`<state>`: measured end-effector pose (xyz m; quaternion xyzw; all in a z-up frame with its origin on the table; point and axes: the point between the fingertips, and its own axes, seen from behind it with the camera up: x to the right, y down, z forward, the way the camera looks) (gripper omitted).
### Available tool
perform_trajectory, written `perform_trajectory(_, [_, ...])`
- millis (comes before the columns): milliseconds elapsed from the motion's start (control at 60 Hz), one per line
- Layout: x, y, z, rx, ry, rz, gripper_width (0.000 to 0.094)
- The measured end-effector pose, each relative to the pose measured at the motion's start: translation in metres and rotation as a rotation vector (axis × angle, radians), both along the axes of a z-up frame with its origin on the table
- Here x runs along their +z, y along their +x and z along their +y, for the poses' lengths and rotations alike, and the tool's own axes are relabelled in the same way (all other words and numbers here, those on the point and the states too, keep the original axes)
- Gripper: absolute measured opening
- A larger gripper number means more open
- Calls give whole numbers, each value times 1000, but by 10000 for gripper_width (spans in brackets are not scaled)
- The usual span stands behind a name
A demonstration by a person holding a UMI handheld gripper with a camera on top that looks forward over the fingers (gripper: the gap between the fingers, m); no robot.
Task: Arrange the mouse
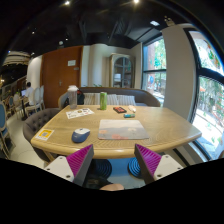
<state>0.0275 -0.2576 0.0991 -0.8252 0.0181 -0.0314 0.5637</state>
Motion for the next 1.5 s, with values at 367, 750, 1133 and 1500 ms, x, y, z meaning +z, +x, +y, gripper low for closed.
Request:
perform_trajectory(367, [-19,17,9,-53,-57,-8,850])
perform_trajectory(750, [-76,-121,88,215,-93,121,831])
perform_trajectory(1133, [-105,-163,196,157,-138,142,816])
perform_trajectory(1500, [-105,-168,221,128,-86,26,472])
